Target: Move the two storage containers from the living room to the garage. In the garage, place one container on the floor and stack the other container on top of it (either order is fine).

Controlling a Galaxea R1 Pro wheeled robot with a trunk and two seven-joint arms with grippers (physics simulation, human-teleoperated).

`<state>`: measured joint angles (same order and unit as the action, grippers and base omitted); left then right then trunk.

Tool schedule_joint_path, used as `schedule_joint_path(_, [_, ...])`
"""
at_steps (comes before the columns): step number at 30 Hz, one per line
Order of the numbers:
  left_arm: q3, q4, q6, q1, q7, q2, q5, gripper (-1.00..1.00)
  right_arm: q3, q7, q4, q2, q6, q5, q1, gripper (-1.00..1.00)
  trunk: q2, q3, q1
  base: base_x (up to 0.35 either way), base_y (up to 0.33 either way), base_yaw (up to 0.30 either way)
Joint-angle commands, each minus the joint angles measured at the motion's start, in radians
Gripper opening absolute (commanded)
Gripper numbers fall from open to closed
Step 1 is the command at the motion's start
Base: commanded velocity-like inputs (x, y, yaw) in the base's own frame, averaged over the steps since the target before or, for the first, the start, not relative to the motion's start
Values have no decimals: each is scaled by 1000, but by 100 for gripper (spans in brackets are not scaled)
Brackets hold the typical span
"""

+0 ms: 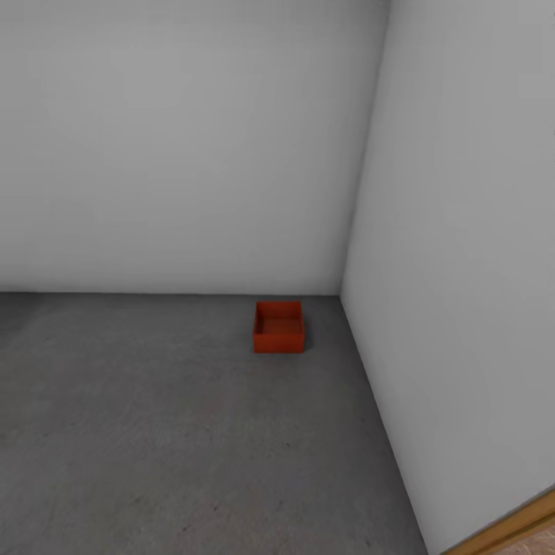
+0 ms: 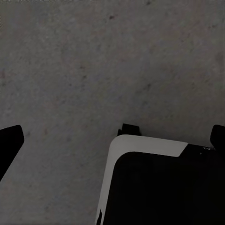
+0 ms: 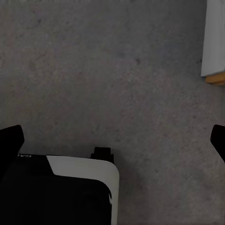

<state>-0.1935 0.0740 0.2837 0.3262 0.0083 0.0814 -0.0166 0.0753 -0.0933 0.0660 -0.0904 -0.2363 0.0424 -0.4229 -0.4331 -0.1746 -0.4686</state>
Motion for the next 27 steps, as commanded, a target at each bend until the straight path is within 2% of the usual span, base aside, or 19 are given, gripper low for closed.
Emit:
schedule_joint_path(1, [-4,5,8,2,1,1,-2,100,8,-3,5,0,-8,5,-2,100,-2,0,-1,0,0,44])
schedule_joint_path(14, [-4,5,8,2,1,1,-2,100,8,-3,5,0,-8,4,0,100,-2,21,-1,0,0,-12])
schedule_joint_path(27, [-4,5,8,2,1,1,-2,100,8,-3,5,0,-8,4,-1,100,-2,39,-1,0,0,-174])
